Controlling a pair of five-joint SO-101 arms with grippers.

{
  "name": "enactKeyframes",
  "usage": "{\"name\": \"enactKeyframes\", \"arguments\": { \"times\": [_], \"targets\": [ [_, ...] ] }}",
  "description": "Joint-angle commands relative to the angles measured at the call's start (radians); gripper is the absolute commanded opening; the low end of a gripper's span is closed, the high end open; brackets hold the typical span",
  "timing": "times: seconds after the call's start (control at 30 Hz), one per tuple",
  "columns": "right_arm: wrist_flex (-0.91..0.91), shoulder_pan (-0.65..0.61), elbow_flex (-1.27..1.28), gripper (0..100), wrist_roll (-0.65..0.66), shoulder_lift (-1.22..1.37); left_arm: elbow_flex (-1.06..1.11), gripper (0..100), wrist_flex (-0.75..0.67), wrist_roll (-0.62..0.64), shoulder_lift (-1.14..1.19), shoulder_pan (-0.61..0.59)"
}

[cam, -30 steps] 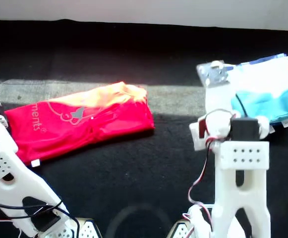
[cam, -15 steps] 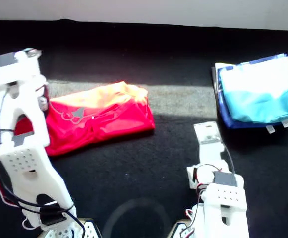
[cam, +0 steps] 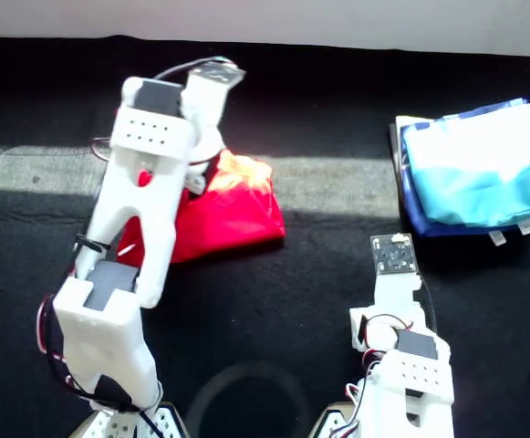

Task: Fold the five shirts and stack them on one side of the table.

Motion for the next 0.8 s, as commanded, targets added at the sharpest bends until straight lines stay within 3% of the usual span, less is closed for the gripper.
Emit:
{"name": "enactKeyframes", "arguments": {
  "times": [0.0, 0.37, 0.77],
  "targets": [
    [-0.019, 0.025, 0.025, 0.6, 0.003, -0.004, -0.002, 1, -0.104, 0.008, -0.056, 0.064],
    [-0.021, 0.025, 0.025, 0.6, 0.003, -0.004, -0.058, 1, -0.276, 0.009, 0.202, 0.147],
    [-0.021, 0.024, 0.025, 0.6, 0.003, -0.004, -0.357, 2, -0.221, 0.011, 0.380, 0.177]
  ]
}}
